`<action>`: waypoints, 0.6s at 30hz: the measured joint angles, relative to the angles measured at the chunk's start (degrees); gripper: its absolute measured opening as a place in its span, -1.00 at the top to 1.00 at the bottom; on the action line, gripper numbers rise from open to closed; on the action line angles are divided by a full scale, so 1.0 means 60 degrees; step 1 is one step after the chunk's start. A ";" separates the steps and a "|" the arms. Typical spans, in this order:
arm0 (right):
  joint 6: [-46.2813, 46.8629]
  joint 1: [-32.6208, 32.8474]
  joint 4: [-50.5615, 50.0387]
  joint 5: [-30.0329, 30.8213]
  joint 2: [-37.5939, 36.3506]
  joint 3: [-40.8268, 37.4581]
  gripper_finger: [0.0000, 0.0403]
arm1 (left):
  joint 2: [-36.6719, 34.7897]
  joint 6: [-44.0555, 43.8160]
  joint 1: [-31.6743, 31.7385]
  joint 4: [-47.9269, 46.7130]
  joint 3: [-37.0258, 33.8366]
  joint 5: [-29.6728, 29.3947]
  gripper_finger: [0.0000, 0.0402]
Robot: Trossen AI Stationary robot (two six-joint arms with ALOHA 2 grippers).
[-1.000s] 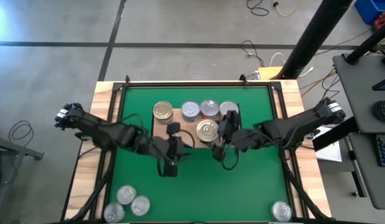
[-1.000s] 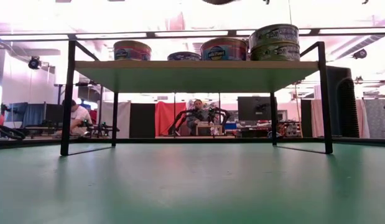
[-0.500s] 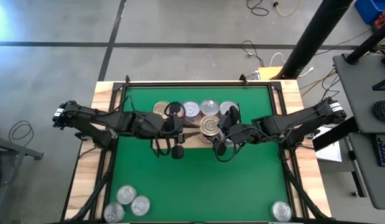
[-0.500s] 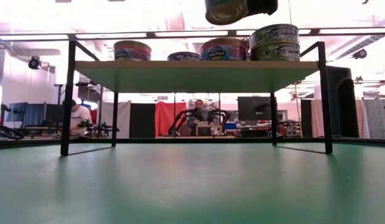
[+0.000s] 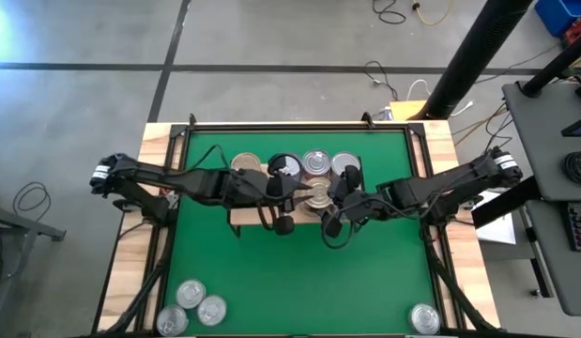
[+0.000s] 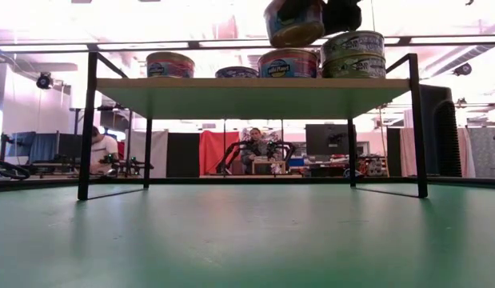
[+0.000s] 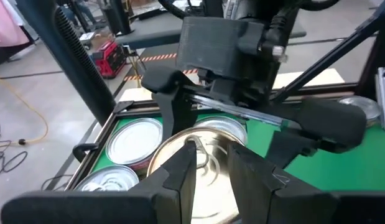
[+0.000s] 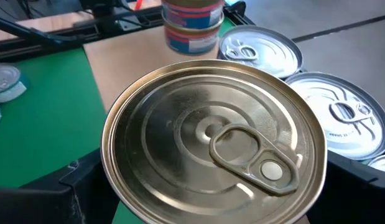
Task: Stack canned seafood by type on shelf
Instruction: Stack the blue and pink tuna can on top of the blue and pink tuna can on the shelf
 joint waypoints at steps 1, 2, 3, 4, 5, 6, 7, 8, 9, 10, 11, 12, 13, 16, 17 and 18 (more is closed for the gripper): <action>-0.0013 -0.0046 0.0012 -0.0010 0.0000 -0.0041 -0.86 | 0.0050 0.0019 0.0044 0.0036 0.0000 0.0000 0.62; -0.0036 -0.0101 0.0036 -0.0042 0.0000 -0.0087 -0.86 | 0.0118 0.0033 0.0097 0.0027 0.0000 -0.0004 0.62; -0.0035 -0.0165 0.0079 -0.0078 0.0000 -0.0148 -0.86 | 0.0197 0.0038 0.0157 0.0035 0.0000 -0.0004 0.62; -0.0034 -0.0226 0.0155 -0.0142 0.0000 -0.0225 -0.86 | 0.0274 0.0038 0.0214 0.0039 0.0000 -0.0004 0.62; -0.0034 -0.0275 0.0246 -0.0223 0.0000 -0.0296 -0.86 | 0.0337 0.0038 0.0269 0.0036 0.0000 -0.0007 0.62; -0.0029 -0.0315 0.0327 -0.0259 0.0001 -0.0355 -0.86 | 0.0409 0.0038 0.0313 0.0033 0.0000 -0.0004 0.62; -0.0030 -0.0344 0.0422 -0.0257 0.0004 -0.0411 -0.86 | 0.0494 0.0037 0.0360 0.0042 0.0000 -0.0007 0.62; -0.0029 -0.0357 0.0520 -0.0229 0.0004 -0.0462 -0.86 | 0.0537 0.0038 0.0397 0.0035 0.0000 -0.0007 0.62; -0.0032 -0.0364 0.0654 -0.0222 0.0004 -0.0505 -0.86 | 0.0602 0.0038 0.0421 0.0028 0.0000 -0.0007 0.62; -0.0029 -0.0368 0.0783 -0.0226 0.0004 -0.0543 -0.88 | 0.0655 0.0038 0.0443 0.0031 0.0000 -0.0007 0.62; -0.0031 -0.0368 0.0864 -0.0226 0.0004 -0.0575 -0.91 | 0.0694 0.0038 0.0449 -0.0001 0.0000 -0.0007 0.62; -0.0029 -0.0368 0.0891 -0.0234 0.0004 -0.0614 -0.93 | 0.0739 0.0038 0.0455 -0.0063 0.0000 -0.0007 0.62; -0.0028 -0.0368 0.0908 -0.0256 0.0004 -0.0655 -0.94 | 0.0764 0.0038 0.0455 -0.0151 -0.0001 -0.0007 0.62; -0.0029 -0.0368 0.0941 -0.0323 0.0004 -0.0730 -0.94 | 0.0827 0.0040 0.0452 -0.0372 -0.0004 -0.0006 0.62; -0.0029 -0.0368 0.0957 -0.0324 0.0004 -0.0762 -0.95 | 0.0852 0.0046 0.0452 -0.0405 -0.0006 -0.0007 0.62; -0.0029 -0.0368 0.0964 -0.0324 0.0004 -0.0782 -0.96 | 0.0884 0.0092 0.0458 -0.0399 -0.0007 -0.0007 0.62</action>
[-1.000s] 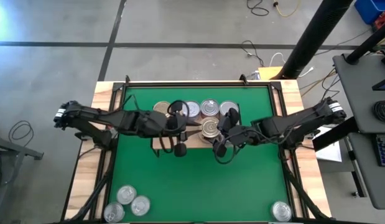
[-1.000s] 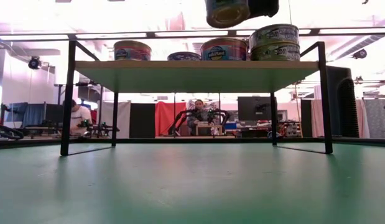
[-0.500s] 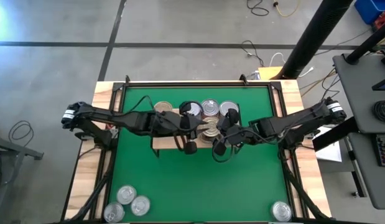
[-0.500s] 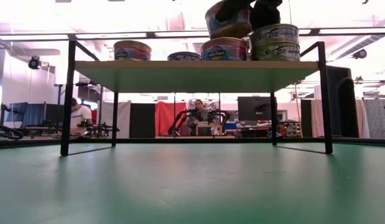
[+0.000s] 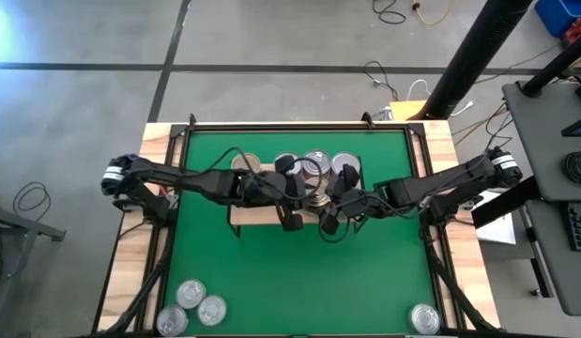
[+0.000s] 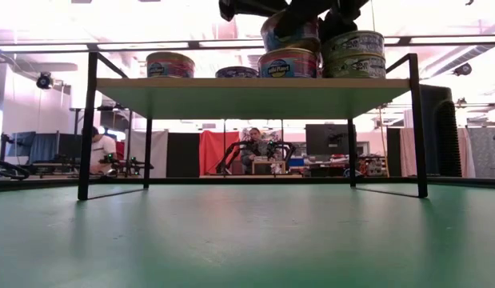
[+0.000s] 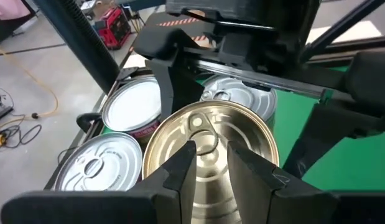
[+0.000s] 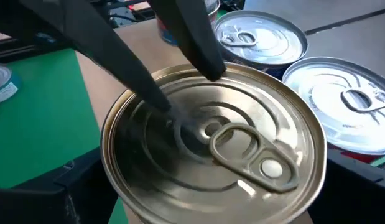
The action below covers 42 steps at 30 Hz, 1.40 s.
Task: Stack canned seafood by type on shelf
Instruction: Stack the blue and pink tuna can on top of the blue and pink tuna can on the shelf
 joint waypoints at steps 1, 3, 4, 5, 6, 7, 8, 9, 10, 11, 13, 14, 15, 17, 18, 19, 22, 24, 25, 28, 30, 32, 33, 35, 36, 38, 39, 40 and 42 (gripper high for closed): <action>0.0000 0.0000 0.0021 -0.0060 0.0000 -0.0027 -0.96 | 0.0034 0.0083 0.0001 -0.0006 0.0000 0.0001 0.62; -0.0007 -0.0068 0.0035 -0.0507 0.0000 -0.0052 -0.96 | 0.0111 0.0280 0.0022 -0.0003 0.0000 0.0001 0.62; -0.0002 -0.0096 0.0061 -0.0694 0.0000 -0.0064 -0.97 | 0.0156 0.0343 0.0045 -0.0012 0.0000 0.0001 0.62; -0.0003 -0.0106 0.0106 -0.0794 0.0018 -0.0078 -0.97 | 0.0205 0.0351 0.0061 -0.0002 0.0000 -0.0001 0.62; -0.0021 -0.0110 0.0164 -0.0811 0.0093 -0.0080 -0.97 | 0.0233 0.0354 0.0085 -0.0010 0.0000 -0.0001 0.62; -0.0098 -0.0128 0.0212 -0.0818 0.0125 -0.0080 -0.97 | 0.0254 0.0358 0.0099 -0.0023 -0.0004 -0.0001 0.62; -0.0113 -0.0142 0.0211 -0.0831 0.0138 -0.0080 -0.98 | 0.0265 0.0366 0.0103 -0.0013 -0.0004 -0.0001 0.62; -0.0135 -0.0148 0.0230 -0.0837 0.0141 -0.0080 -0.98 | 0.0265 0.0376 0.0109 0.0013 -0.0004 -0.0001 0.62; -0.0135 -0.0179 0.0303 -0.0832 0.0196 -0.0080 -0.98 | 0.0265 0.0379 0.0120 0.0053 -0.0004 -0.0001 0.62; -0.0135 -0.0198 0.0412 -0.0802 0.0229 -0.0080 -0.98 | 0.0265 0.0378 0.0121 0.0066 -0.0004 -0.0001 0.62; -0.0153 -0.0216 0.0370 -0.0805 0.0267 -0.0082 -0.98 | 0.0265 0.0380 0.0133 0.0083 -0.0004 -0.0001 0.62; -0.0230 -0.0227 0.0406 -0.0801 0.0315 -0.0084 -0.98 | 0.0265 0.0380 0.0135 0.0094 -0.0004 -0.0001 0.62; -0.0314 -0.0240 0.0514 -0.0802 0.0371 -0.0080 -0.98 | 0.0265 0.0380 0.0135 0.0105 -0.0004 0.0004 0.62; -0.0443 -0.0260 0.0541 -0.0840 0.0442 -0.0065 -0.98 | 0.0265 0.0380 0.0135 0.0108 -0.0004 0.0156 0.62; -0.0486 -0.0270 0.0575 -0.0849 0.0509 -0.0047 -0.98 | 0.0265 0.0380 0.0135 0.0108 -0.0004 0.0287 0.62; -0.0510 -0.0280 0.0616 -0.0856 0.0561 -0.0007 -0.98 | 0.0265 0.0380 0.0135 0.0104 -0.0004 0.0350 0.62; -0.0506 -0.0295 0.0637 -0.0913 0.0651 0.0036 -0.98 | 0.0265 0.0380 0.0132 0.0086 -0.0015 0.0435 0.62; -0.0505 -0.0295 0.0594 -0.0916 0.0681 0.0101 -0.98 | 0.0265 0.0383 0.0140 -0.0055 -0.0026 0.0436 0.62; -0.0505 -0.0295 0.0566 -0.0924 0.0682 0.0114 -0.98 | 0.0308 0.0383 0.0143 -0.0111 -0.0029 0.0436 0.62; -0.0363 -0.0295 0.0512 -0.0955 0.0681 0.0135 -0.99 | 0.0413 0.0376 0.0143 -0.0506 -0.0025 0.0434 0.62; -0.0314 -0.0295 0.0428 -0.0998 0.0674 0.0164 -0.99 | 0.0517 0.0368 0.0140 -0.0645 0.0009 0.0408 0.62; -0.0290 -0.0295 0.0311 -0.1081 0.0674 0.0219 -0.99 | 0.0622 0.0283 0.0139 -0.0724 0.0033 0.0410 0.62; -0.0288 -0.0295 0.0238 -0.1166 0.0674 0.0249 -0.99 | 0.0637 0.0200 0.0139 -0.0749 0.0033 0.0404 0.62; -0.0245 -0.0302 0.0133 -0.1287 0.0668 0.0288 -0.99 | 0.0661 0.0065 0.0139 -0.0744 0.0032 0.0407 0.62; -0.0226 -0.0303 0.0120 -0.1379 0.0660 0.0288 -0.99 | 0.0654 0.0052 0.0139 -0.0745 0.0029 0.0411 0.62; -0.0221 -0.0303 0.0096 -0.1505 0.0630 0.0288 -0.99 | 0.0626 0.0054 0.0139 -0.0780 0.0022 0.0423 0.62; -0.0200 -0.0306 0.0069 -0.1577 0.0623 0.0291 -0.99 | 0.0623 0.0055 0.0139 -0.0792 0.0018 0.0426 0.62; -0.0146 -0.0306 0.0029 -0.1595 0.0619 0.0299 -0.99 | 0.0616 0.0059 0.0139 -0.0813 0.0016 0.0425 0.62; -0.0114 -0.0302 -0.0027 -0.1627 0.0619 0.0306 -0.99 | 0.0614 0.0059 0.0139 -0.0825 0.0007 0.0435 0.62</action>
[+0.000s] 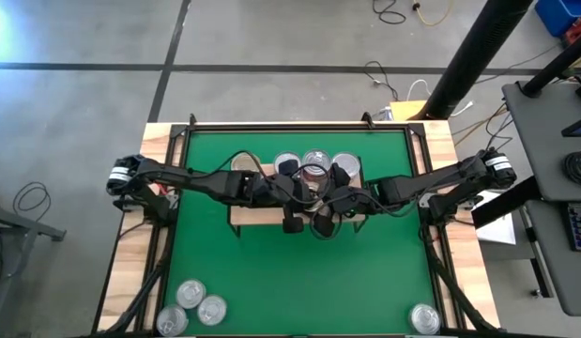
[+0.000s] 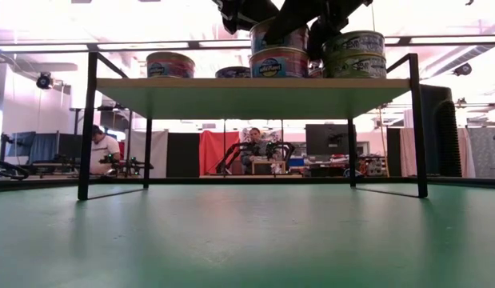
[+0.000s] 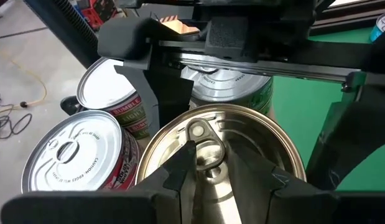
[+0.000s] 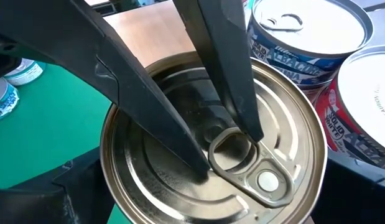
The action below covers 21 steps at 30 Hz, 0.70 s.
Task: Stack canned seafood by type on shelf
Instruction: Stack the blue and pink tuna can on top of the blue and pink tuna can on the shelf
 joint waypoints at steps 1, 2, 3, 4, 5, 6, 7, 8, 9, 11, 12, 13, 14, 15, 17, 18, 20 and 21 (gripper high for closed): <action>0.0003 0.0000 -0.0002 -0.0010 0.0000 0.0000 -0.99 | 0.0000 0.0001 0.0000 -0.0001 -0.0001 -0.0003 0.62; 0.0006 0.0000 -0.0009 -0.0019 0.0000 0.0000 -0.99 | 0.0000 0.0003 0.0000 0.0000 -0.0004 -0.0005 0.62; 0.0007 0.0000 -0.0018 -0.0038 -0.0004 0.0004 -0.99 | 0.0000 0.0000 0.0000 0.0004 -0.0004 -0.0002 0.62; -0.0010 0.0000 -0.0025 -0.0077 -0.0008 0.0004 -0.99 | 0.0004 0.0000 0.0000 0.0007 -0.0007 -0.0002 0.62; -0.0064 0.0000 -0.0032 -0.0159 -0.0024 0.0004 -0.99 | 0.0004 0.0000 0.0000 0.0007 -0.0007 0.0001 0.62; -0.0130 0.0000 -0.0053 -0.0244 -0.0054 0.0004 -0.99 | 0.0004 0.0001 -0.0003 0.0016 -0.0007 0.0010 0.62; -0.0202 0.0000 -0.0063 -0.0293 -0.0064 0.0004 -0.99 | 0.0006 0.0003 -0.0006 0.0027 -0.0007 0.0018 0.62; -0.0259 0.0000 -0.0074 -0.0321 -0.0081 0.0001 -0.99 | 0.0007 0.0000 -0.0007 0.0031 -0.0011 0.0021 0.62; -0.0309 0.0000 -0.0102 -0.0369 -0.0122 0.0000 -0.99 | 0.0007 0.0004 -0.0010 0.0043 -0.0011 0.0032 0.62; -0.0365 0.0000 -0.0174 -0.0468 -0.0186 0.0000 -0.99 | 0.0015 0.0004 -0.0011 0.0076 -0.0011 0.0056 0.62; -0.0392 0.0000 -0.0227 -0.0543 -0.0212 -0.0004 -0.99 | 0.0015 0.0004 -0.0011 0.0099 -0.0015 0.0060 0.62; -0.0400 0.0000 -0.0271 -0.0573 -0.0236 -0.0001 -0.99 | 0.0015 0.0007 -0.0011 0.0119 -0.0018 0.0060 0.62; -0.0406 0.0000 -0.0308 -0.0578 -0.0252 -0.0004 -0.99 | 0.0018 0.0010 -0.0011 0.0128 -0.0020 0.0060 0.62; -0.0426 0.0000 -0.0330 -0.0599 -0.0260 -0.0004 -0.99 | 0.0018 0.0013 -0.0011 0.0143 -0.0024 0.0060 0.62; -0.0440 0.0000 -0.0333 -0.0602 -0.0270 -0.0010 -0.99 | 0.0018 0.0022 -0.0011 0.0159 -0.0029 0.0056 0.62; -0.0437 0.0000 -0.0333 -0.0602 -0.0272 -0.0011 -0.99 | 0.0022 0.0022 -0.0011 0.0163 -0.0029 0.0055 0.62; -0.0449 0.0000 -0.0326 -0.0602 -0.0273 -0.0011 -0.99 | 0.0022 0.0025 -0.0011 0.0160 -0.0029 0.0049 0.62; -0.0453 0.0000 -0.0316 -0.0602 -0.0273 -0.0011 -0.99 | 0.0022 0.0026 -0.0011 0.0160 -0.0029 0.0045 0.62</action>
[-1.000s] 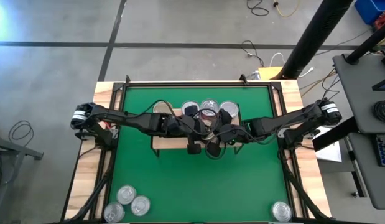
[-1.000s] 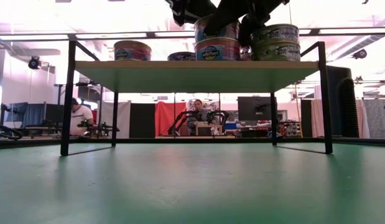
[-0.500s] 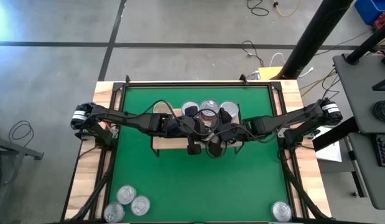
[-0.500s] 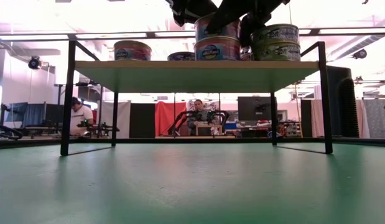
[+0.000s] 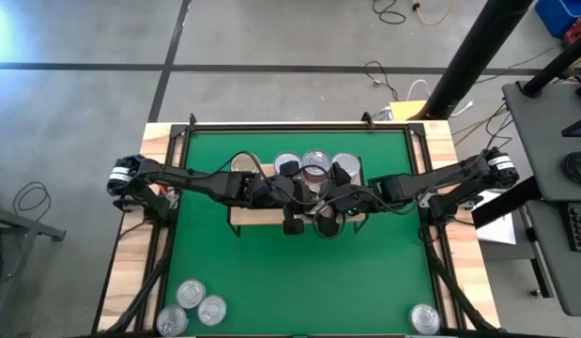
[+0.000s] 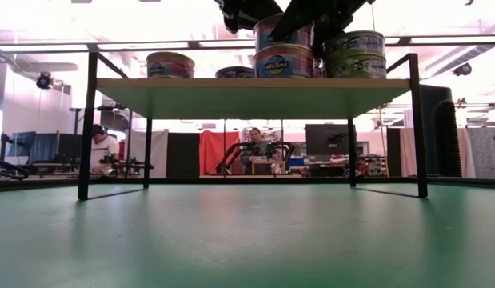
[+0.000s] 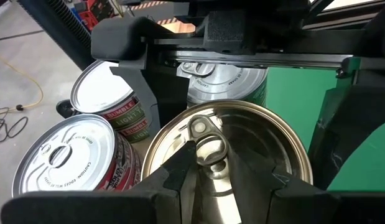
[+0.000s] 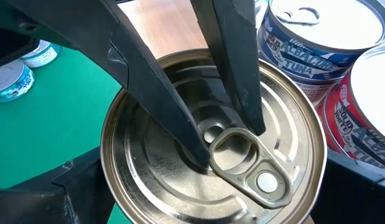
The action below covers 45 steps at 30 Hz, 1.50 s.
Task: Stack canned seafood by type on shelf
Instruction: Stack the blue and pink tuna can on top of the blue and pink tuna can on the shelf
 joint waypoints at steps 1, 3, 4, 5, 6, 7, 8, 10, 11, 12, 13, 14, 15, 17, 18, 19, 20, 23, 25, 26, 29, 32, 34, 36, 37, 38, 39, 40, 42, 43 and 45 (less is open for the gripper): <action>-0.0002 0.0001 0.0006 0.0000 -0.0003 -0.0004 -0.99 | 0.0000 0.0000 0.0000 0.0000 0.0000 -0.0003 0.62; -0.0017 0.0004 0.0007 -0.0023 -0.0037 -0.0011 -0.99 | 0.0000 0.0004 0.0000 0.0002 0.0000 -0.0006 0.62; -0.0024 0.0004 0.0005 -0.0048 -0.0045 -0.0011 -0.99 | 0.0000 0.0004 0.0000 0.0007 0.0000 -0.0009 0.62; -0.0042 0.0004 0.0001 -0.0116 -0.0076 -0.0015 -0.99 | 0.0000 0.0004 0.0000 0.0007 0.0000 -0.0011 0.62; -0.0066 0.0004 -0.0006 -0.0225 -0.0092 -0.0018 -0.99 | 0.0001 0.0004 0.0001 0.0012 0.0000 -0.0011 0.62; -0.0081 0.0004 -0.0013 -0.0304 -0.0103 -0.0018 -0.99 | 0.0004 0.0004 0.0001 0.0015 0.0000 -0.0009 0.62; -0.0085 0.0004 -0.0026 -0.0362 -0.0124 -0.0018 -0.99 | 0.0004 0.0004 0.0000 0.0011 0.0000 -0.0007 0.62; -0.0081 0.0004 -0.0050 -0.0427 -0.0145 -0.0018 -0.99 | 0.0004 0.0004 0.0000 0.0015 0.0000 -0.0004 0.62; -0.0078 0.0004 -0.0057 -0.0435 -0.0153 -0.0018 -0.99 | 0.0004 0.0004 0.0000 0.0011 0.0000 -0.0004 0.62; -0.0078 0.0004 -0.0061 -0.0447 -0.0157 -0.0018 -0.99 | 0.0004 0.0000 0.0000 0.0011 0.0000 -0.0004 0.62; -0.0083 0.0004 -0.0062 -0.0456 -0.0157 -0.0018 -0.99 | 0.0004 -0.0018 0.0000 0.0002 0.0000 -0.0004 0.62; -0.0099 0.0004 -0.0069 -0.0463 -0.0157 -0.0018 -0.99 | 0.0004 -0.0057 0.0000 -0.0006 0.0000 0.0034 0.62; -0.0144 0.0004 -0.0079 -0.0484 -0.0160 -0.0018 -0.99 | 0.0004 -0.0135 0.0009 -0.0018 0.0000 0.0141 0.62; -0.0336 0.0015 -0.0150 -0.0543 -0.0167 -0.0018 -0.99 | 0.0000 -0.0261 0.0025 -0.0040 0.0000 0.0347 0.62; -0.0410 0.0015 -0.0218 -0.0568 -0.0174 -0.0012 -0.99 | 0.0006 -0.0283 0.0025 -0.0039 0.0004 0.0350 0.62; -0.0493 0.0015 -0.0327 -0.0581 -0.0178 -0.0002 -0.99 | 0.0036 -0.0288 0.0025 -0.0032 0.0008 0.0352 0.62; -0.0598 0.0015 -0.0434 -0.0583 -0.0178 0.0002 -0.99 | 0.0040 -0.0303 0.0025 -0.0022 0.0011 0.0364 0.62; -0.0960 0.0018 -0.0679 -0.0581 -0.0187 0.0018 -0.99 | 0.0040 -0.0324 0.0025 -0.0022 0.0011 0.0361 0.62; -0.1160 0.0029 -0.0909 -0.0565 -0.0200 0.0018 -0.98 | 0.0052 -0.0334 0.0025 -0.0068 0.0011 0.0346 0.62; -0.1279 0.0036 -0.1028 -0.0577 -0.0210 0.0018 -0.98 | 0.0055 -0.0347 0.0025 -0.0086 0.0011 0.0345 0.62; -0.1547 0.0040 -0.1239 -0.0519 -0.0211 0.0015 -0.98 | 0.0051 -0.0353 0.0036 -0.0126 0.0007 0.0335 0.62; -0.1554 0.0040 -0.1295 -0.0453 -0.0208 0.0015 -0.98 | 0.0051 -0.0357 0.0040 -0.0143 0.0007 0.0260 0.62; -0.1554 0.0036 -0.1233 -0.0411 -0.0211 0.0010 -0.98 | 0.0051 -0.0356 0.0036 -0.0153 0.0007 0.0176 0.62; -0.1554 0.0036 -0.1176 -0.0390 -0.0222 -0.0004 -0.98 | 0.0051 -0.0357 0.0040 -0.0154 0.0006 0.0175 0.62; -0.1547 0.0033 -0.1147 -0.0390 -0.0234 -0.0007 -0.98 | 0.0051 -0.0357 0.0040 -0.0157 0.0004 0.0175 0.62; -0.1546 0.0027 -0.1135 -0.0392 -0.0265 -0.0011 -0.98 | 0.0051 -0.0357 0.0040 -0.0155 0.0004 0.0171 0.62; -0.1544 0.0026 -0.1111 -0.0393 -0.0286 -0.0017 -0.98 | 0.0051 -0.0357 0.0040 -0.0154 0.0004 0.0171 0.62; -0.1528 0.0026 -0.1088 -0.0393 -0.0311 -0.0018 -0.98 | 0.0051 -0.0357 0.0040 -0.0153 0.0004 0.0171 0.62; -0.1521 0.0025 -0.1084 -0.0397 -0.0399 -0.0022 -0.98 | 0.0051 -0.0357 0.0040 -0.0157 0.0004 0.0171 0.62; -0.1511 0.0024 -0.1070 -0.0393 -0.0454 -0.0022 -0.98 | 0.0047 -0.0361 0.0040 -0.0157 0.0004 0.0171 0.62; -0.1441 0.0022 -0.1052 -0.0393 -0.0611 -0.0022 -0.99 | 0.0036 -0.0361 0.0040 -0.0157 0.0004 0.0171 0.62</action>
